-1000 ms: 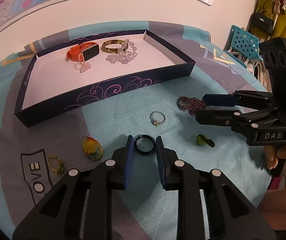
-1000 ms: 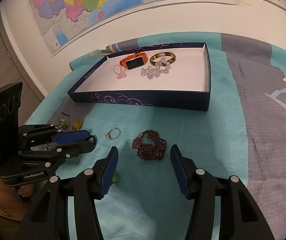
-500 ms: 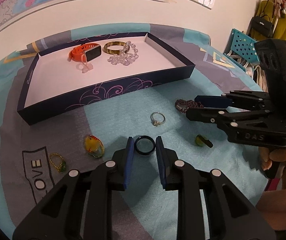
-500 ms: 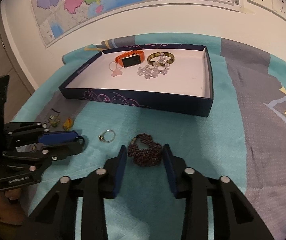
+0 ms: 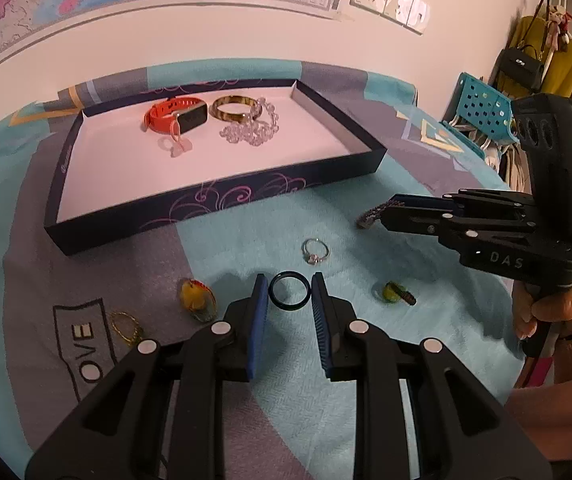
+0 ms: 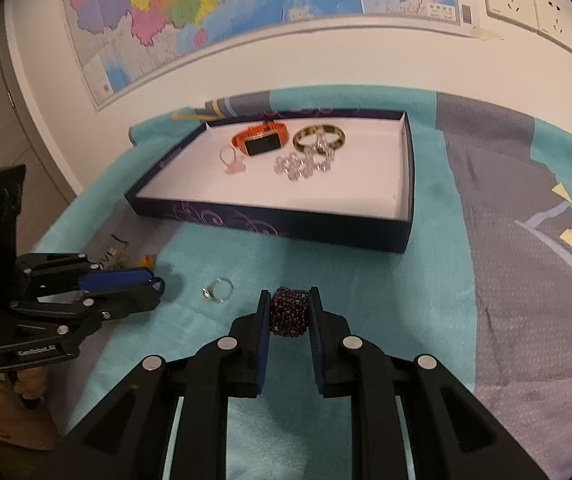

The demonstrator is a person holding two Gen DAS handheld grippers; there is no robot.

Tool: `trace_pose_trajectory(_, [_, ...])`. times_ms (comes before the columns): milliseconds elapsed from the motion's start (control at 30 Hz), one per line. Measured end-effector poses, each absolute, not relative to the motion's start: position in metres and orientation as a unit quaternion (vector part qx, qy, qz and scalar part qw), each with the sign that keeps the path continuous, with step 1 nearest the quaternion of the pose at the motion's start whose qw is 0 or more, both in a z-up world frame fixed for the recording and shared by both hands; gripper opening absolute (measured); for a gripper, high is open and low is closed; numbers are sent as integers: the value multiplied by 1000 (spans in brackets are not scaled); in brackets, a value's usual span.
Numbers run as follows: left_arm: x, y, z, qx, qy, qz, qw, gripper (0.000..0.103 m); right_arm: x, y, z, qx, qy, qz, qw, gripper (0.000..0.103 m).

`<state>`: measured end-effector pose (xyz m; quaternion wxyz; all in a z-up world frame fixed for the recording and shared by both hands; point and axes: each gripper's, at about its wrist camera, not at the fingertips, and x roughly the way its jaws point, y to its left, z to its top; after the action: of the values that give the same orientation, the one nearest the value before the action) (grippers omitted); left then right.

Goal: Organize jewelry
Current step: 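Grasp the black ring with the left gripper while the right gripper grasps the dark red beaded bracelet, then carry the black ring with the left gripper while the right gripper carries the red bracelet over the box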

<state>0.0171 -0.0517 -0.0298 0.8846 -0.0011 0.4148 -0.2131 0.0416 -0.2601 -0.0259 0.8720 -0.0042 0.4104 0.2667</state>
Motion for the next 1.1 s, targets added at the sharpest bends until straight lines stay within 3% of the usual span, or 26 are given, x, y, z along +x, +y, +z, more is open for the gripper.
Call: trace_pose_trajectory(1100, [36, -40, 9, 0, 367, -204, 908, 22, 68, -249, 20, 25, 364, 316, 876, 16])
